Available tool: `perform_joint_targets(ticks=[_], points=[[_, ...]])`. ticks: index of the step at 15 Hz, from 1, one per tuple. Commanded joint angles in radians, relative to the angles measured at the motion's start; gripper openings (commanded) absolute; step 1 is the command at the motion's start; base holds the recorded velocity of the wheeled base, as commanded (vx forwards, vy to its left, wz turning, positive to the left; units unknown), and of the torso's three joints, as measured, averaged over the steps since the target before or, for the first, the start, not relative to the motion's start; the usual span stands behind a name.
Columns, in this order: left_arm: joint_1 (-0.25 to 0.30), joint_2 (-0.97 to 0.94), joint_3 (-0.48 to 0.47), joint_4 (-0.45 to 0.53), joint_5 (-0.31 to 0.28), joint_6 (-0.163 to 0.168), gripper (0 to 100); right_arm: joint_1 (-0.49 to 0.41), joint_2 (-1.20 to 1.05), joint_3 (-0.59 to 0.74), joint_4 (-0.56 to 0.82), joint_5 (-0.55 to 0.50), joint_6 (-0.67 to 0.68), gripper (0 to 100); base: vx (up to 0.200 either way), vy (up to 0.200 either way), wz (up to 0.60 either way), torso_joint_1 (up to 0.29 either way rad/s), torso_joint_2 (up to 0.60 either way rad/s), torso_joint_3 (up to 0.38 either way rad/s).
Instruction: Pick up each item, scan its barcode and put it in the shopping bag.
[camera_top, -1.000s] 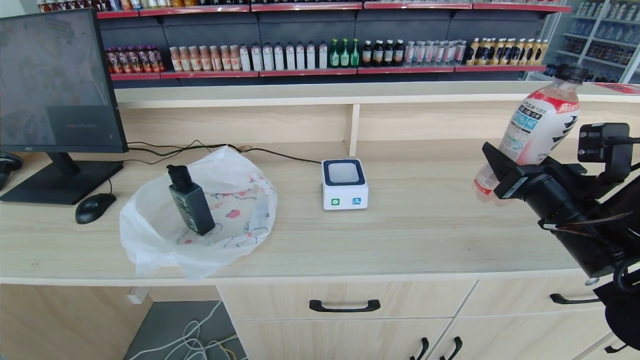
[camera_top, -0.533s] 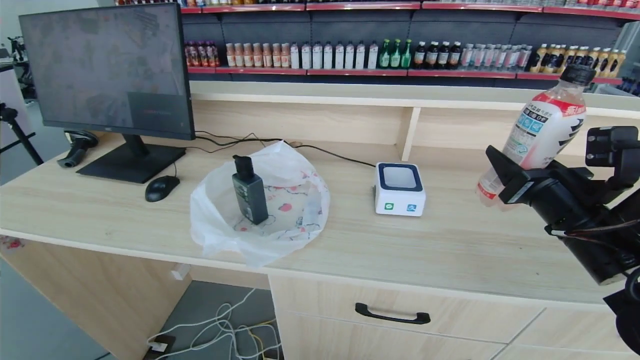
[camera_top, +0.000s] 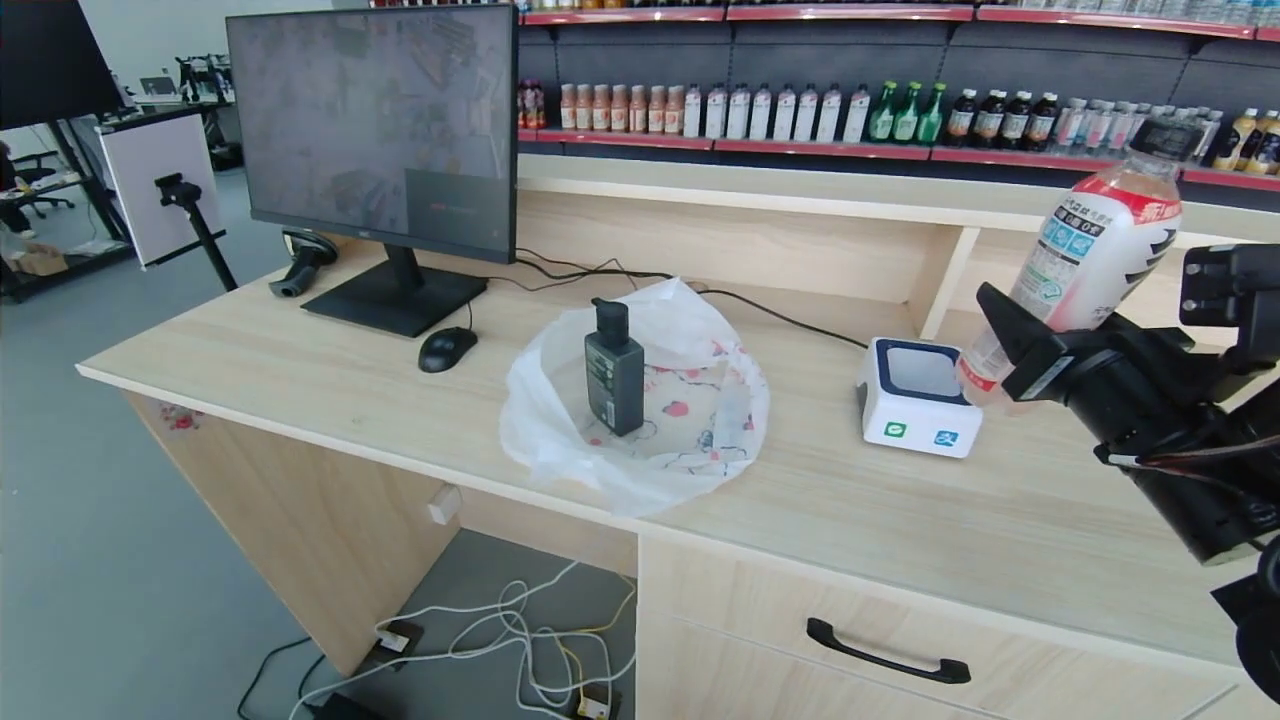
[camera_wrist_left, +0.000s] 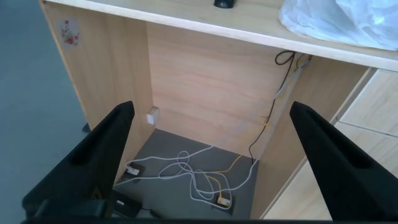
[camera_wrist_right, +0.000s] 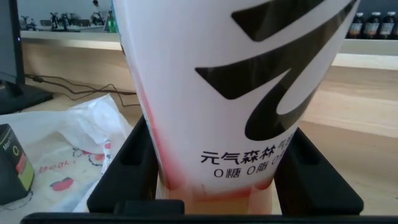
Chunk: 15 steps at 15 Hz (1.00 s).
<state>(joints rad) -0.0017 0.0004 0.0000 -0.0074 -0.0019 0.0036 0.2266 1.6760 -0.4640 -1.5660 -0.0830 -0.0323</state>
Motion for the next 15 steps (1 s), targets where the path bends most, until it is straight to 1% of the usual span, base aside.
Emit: perform_joint_targets(ticks=[1, 3, 4, 5, 6, 7, 9, 11, 15], points=[[0.0, 0.0, 0.0, 0.001, 0.0, 0.001, 100, -0.001, 0.007, -0.028, -0.005, 0.003, 0.005, 0, 0.0, 0.0, 0.0, 0.0, 0.0, 0.0], [0.0, 0.0, 0.0, 0.0, 0.0, -0.001, 100, 0.0, 0.004, -0.036, -0.005, 0.051, -0.001, 0, 0.0, 0.0, 0.0, 0.0, 0.0, 0.0], [0.0, 0.0, 0.0, 0.001, 0.0, 0.001, 100, -0.003, 0.011, -0.053, -0.005, 0.106, -0.014, 0, 0.0, 0.0, 0.0, 0.0, 0.0, 0.0], [0.0, 0.0, 0.0, 0.001, 0.0, -0.001, 100, -0.041, 0.01, -0.051, -0.005, 0.149, -0.05, 0, 0.0, 0.0, 0.0, 0.0, 0.0, 0.0], [0.0, 0.0, 0.0, 0.001, 0.0, 0.001, 100, -0.082, 0.016, -0.056, -0.005, 0.226, -0.116, 0, 0.0, 0.0, 0.0, 0.0, 0.0, 0.0], [0.0, 0.0, 0.0, 0.001, 0.0, 0.001, 100, -0.085, 0.022, -0.048, -0.005, 0.295, -0.19, 0, 0.0, 0.0, 0.0, 0.0, 0.0, 0.0], [0.0, 0.0, 0.0, 0.001, 0.0, 0.001, 100, -0.079, 0.033, -0.062, -0.005, 0.308, -0.343, 0, 0.0, 0.0, 0.0, 0.0, 0.0, 0.0], [0.0, 0.0, 0.0, 0.001, 0.0, 0.001, 100, -0.07, 0.048, -0.068, -0.005, 0.325, -0.428, 0, 0.0, 0.0, 0.0, 0.0, 0.0, 0.0], [0.0, 0.0, 0.0, 0.004, 0.0, 0.003, 100, -0.066, 0.076, -0.09, -0.005, 0.359, -0.535, 0, 0.0, 0.0, 0.0, 0.0, 0.0, 0.0]])
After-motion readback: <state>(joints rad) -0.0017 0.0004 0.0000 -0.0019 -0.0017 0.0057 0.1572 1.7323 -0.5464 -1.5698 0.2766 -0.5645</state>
